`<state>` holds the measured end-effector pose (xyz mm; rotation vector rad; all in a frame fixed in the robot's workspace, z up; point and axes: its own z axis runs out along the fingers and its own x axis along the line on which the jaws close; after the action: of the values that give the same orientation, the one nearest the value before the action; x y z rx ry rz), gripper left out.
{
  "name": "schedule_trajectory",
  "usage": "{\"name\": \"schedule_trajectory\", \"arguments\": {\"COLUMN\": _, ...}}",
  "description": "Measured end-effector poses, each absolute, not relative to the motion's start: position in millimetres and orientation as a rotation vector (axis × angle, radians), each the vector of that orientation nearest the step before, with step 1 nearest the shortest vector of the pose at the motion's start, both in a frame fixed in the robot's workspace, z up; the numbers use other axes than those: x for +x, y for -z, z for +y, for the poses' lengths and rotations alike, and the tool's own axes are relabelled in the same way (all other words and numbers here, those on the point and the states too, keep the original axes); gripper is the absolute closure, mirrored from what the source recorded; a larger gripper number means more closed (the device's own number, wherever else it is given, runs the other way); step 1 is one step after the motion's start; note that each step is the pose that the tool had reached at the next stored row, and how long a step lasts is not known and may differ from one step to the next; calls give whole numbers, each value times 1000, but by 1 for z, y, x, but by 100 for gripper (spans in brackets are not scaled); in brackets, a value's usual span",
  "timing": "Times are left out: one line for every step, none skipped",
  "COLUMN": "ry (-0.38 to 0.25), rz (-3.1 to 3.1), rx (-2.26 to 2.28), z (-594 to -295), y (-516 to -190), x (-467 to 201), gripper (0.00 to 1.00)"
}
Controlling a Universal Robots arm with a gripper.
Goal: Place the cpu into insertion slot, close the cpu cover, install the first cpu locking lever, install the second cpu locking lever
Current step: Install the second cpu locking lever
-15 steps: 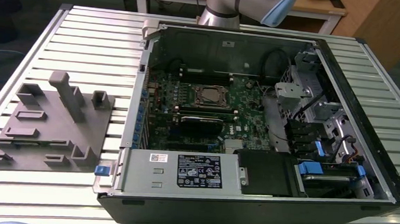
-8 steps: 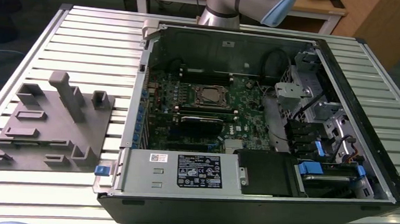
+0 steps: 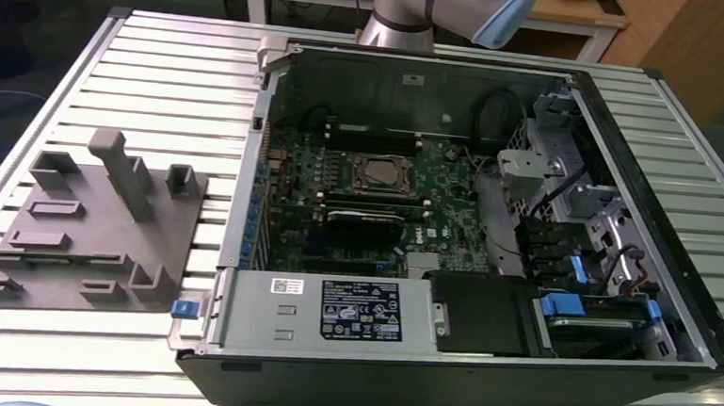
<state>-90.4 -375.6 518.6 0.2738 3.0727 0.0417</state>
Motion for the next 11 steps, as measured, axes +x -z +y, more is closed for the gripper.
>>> {"name": "schedule_trajectory", "arguments": {"ry": -42, "rz": 3073, "rx": 274, "z": -376, "y": -518, "x": -90, "gripper": 89}}
{"name": "schedule_trajectory", "arguments": {"ry": -42, "rz": 3073, "rx": 274, "z": -376, "y": -518, "x": -90, "gripper": 89}}
{"name": "schedule_trajectory", "arguments": {"ry": -42, "rz": 3073, "rx": 274, "z": -376, "y": -518, "x": -90, "gripper": 89}}
{"name": "schedule_trajectory", "arguments": {"ry": -42, "rz": 3073, "rx": 274, "z": -376, "y": -518, "x": -90, "gripper": 89}}
{"name": "schedule_trajectory", "arguments": {"ry": -42, "rz": 3073, "rx": 274, "z": -376, "y": -518, "x": -90, "gripper": 89}}
{"name": "schedule_trajectory", "arguments": {"ry": -42, "rz": 3073, "rx": 274, "z": -376, "y": -517, "x": -90, "gripper": 89}}
{"name": "schedule_trajectory", "arguments": {"ry": -42, "rz": 3073, "rx": 274, "z": -376, "y": -517, "x": -90, "gripper": 89}}
{"name": "schedule_trajectory", "arguments": {"ry": -42, "rz": 3073, "rx": 274, "z": -376, "y": -517, "x": -90, "gripper": 89}}
{"name": "schedule_trajectory", "arguments": {"ry": -42, "rz": 3073, "rx": 274, "z": -376, "y": -516, "x": -90, "gripper": 89}}
{"name": "schedule_trajectory", "arguments": {"ry": -42, "rz": 3073, "rx": 274, "z": -376, "y": -516, "x": -90, "gripper": 89}}
{"name": "schedule_trajectory", "arguments": {"ry": -42, "rz": 3073, "rx": 274, "z": -376, "y": -516, "x": -90, "gripper": 89}}
